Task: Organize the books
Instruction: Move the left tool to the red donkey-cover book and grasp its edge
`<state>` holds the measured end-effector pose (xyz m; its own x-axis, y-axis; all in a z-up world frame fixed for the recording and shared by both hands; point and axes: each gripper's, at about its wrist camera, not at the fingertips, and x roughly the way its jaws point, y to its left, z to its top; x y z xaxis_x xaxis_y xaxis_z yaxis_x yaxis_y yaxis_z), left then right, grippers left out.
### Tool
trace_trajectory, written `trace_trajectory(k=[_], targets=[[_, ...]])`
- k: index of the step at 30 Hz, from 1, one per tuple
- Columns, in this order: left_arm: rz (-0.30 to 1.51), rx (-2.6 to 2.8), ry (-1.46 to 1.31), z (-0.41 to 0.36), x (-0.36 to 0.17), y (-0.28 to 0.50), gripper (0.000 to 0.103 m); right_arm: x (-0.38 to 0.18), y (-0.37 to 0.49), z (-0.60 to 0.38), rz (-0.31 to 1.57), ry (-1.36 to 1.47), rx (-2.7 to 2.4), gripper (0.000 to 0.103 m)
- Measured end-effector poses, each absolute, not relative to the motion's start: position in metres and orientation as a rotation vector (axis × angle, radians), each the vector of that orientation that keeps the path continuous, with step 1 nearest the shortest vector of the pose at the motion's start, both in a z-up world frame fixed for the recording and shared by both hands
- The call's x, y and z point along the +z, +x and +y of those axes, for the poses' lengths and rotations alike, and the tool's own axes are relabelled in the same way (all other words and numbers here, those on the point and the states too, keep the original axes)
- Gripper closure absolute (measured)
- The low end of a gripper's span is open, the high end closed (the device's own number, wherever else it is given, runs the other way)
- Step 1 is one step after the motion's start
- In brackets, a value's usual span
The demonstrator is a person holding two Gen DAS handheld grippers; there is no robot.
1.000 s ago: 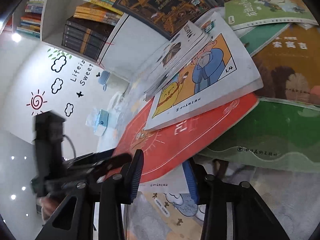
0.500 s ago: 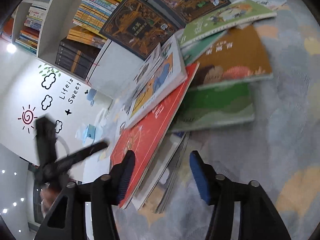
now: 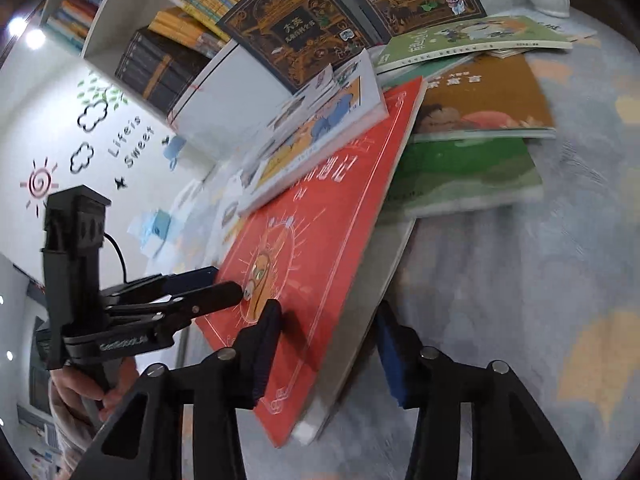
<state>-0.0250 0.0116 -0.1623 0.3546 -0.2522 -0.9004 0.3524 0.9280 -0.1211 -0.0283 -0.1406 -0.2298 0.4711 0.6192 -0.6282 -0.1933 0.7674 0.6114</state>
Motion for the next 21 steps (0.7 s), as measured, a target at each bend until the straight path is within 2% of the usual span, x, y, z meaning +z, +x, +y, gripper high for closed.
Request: trace_trajectory(k=[4,7,15,21], targets=[[1.161,-0.388,0.096,-0.003,-0.166,-0.051,0.047,-0.232,-0.059,-0.151,0.976,0.465,0.567,0.058],[1.162,-0.398,0.058,-0.001,-0.167,-0.071,0.047,-0.234,-0.077,-0.158,0.988,0.445,0.587,0.063],[1.176,-0.487,0.071,-0.01,-0.177,-0.164,0.048,-0.238,-0.147,-0.192,1.029,0.423,0.708,0.064],[1.169,-0.43,-0.055,0.01,-0.18,-0.137,0.053,-0.257,-0.114,-0.229,1.097,0.515,0.769,0.064]])
